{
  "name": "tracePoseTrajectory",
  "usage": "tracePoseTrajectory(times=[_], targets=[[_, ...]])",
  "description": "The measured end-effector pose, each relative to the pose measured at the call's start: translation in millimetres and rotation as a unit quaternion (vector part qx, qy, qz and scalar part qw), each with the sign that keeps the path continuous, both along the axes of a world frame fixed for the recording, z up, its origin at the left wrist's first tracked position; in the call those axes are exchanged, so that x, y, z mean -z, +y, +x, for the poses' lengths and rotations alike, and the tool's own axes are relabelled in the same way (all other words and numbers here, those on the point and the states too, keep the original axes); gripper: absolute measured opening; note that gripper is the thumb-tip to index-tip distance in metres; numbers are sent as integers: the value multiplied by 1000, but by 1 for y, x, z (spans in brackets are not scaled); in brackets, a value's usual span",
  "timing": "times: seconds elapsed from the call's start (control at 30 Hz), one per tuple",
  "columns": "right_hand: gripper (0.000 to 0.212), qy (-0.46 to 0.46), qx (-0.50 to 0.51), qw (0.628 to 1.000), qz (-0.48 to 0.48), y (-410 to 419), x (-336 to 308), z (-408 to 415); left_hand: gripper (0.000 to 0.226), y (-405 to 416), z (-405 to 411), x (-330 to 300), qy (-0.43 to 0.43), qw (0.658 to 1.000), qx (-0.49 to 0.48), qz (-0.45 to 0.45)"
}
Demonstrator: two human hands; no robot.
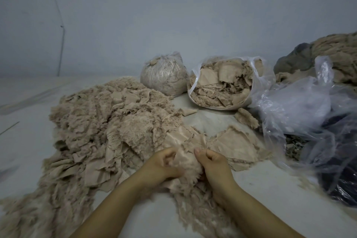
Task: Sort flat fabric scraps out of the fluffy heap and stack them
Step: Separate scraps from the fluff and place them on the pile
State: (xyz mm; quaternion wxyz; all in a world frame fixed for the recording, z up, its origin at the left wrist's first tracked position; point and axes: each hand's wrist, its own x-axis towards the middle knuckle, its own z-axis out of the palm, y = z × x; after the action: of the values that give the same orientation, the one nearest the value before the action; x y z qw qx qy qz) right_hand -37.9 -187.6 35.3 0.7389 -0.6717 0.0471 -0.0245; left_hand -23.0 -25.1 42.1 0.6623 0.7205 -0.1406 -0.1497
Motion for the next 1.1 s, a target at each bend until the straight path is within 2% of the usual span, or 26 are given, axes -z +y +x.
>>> tracePoseTrajectory(times=[0.1,0.23,0.3,0.33,0.4,0.47,0.53,0.63,0.7,0.87,0.97,1.03,1.1], targets=[[29,16,7,999,29,-5,3,1,41,5,5,1,22,999,-47,-8],[14,22,-9,999,22,-7,3,-1,41,6,8,2,86,989,-92,-72],[34,14,-40,999,-21,-6,2,-2,34,4,8,2,68,991,-97,-69],[37,6,-46,998,-51,-5,3,-2,33,3,6,3,50,993,-97,-54],[21,-10,-38,996,-74,-1,3,-4,31,-1,5,4,16,992,-125,-30],[4,-5,-26,998,-54,0,4,-4,28,-4,5,3,7,983,-176,-50],[15,15,-10,999,-47,-2,6,-2,26,-5,6,3,5,977,-201,-66],[9,0,-40,998,-38,1,3,-4,30,-10,3,2,-17,986,-154,-57],[11,-16,-45,999,-20,4,2,-4,24,-12,4,2,-63,987,-144,-21],[6,-46,62,995,-65,1,0,2,24,-3,17,9,-120,953,-276,-16],[17,-72,155,984,-41,-9,-3,7,25,6,17,12,-120,935,-334,-2],[14,-76,139,987,-20,-12,-6,8,25,12,11,12,-125,944,-303,45],[9,-64,81,995,0,-12,-7,7,29,13,5,10,-120,969,-192,101]])
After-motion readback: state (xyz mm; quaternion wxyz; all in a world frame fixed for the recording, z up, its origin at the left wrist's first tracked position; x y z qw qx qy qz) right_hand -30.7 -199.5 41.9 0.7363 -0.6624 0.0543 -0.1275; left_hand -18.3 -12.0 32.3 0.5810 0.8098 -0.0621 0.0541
